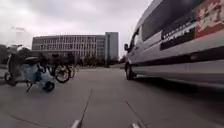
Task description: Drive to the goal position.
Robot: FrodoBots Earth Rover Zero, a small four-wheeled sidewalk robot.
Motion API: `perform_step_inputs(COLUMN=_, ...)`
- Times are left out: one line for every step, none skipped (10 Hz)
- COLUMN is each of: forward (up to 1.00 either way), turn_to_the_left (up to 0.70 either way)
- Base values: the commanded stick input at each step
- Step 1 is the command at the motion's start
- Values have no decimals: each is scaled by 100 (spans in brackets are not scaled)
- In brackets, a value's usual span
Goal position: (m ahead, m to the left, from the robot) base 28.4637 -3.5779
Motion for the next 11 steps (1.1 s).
perform_step_inputs(forward=70, turn_to_the_left=0)
perform_step_inputs(forward=70, turn_to_the_left=0)
perform_step_inputs(forward=70, turn_to_the_left=0)
perform_step_inputs(forward=70, turn_to_the_left=0)
perform_step_inputs(forward=70, turn_to_the_left=0)
perform_step_inputs(forward=70, turn_to_the_left=0)
perform_step_inputs(forward=70, turn_to_the_left=0)
perform_step_inputs(forward=70, turn_to_the_left=0)
perform_step_inputs(forward=70, turn_to_the_left=0)
perform_step_inputs(forward=70, turn_to_the_left=0)
perform_step_inputs(forward=70, turn_to_the_left=0)
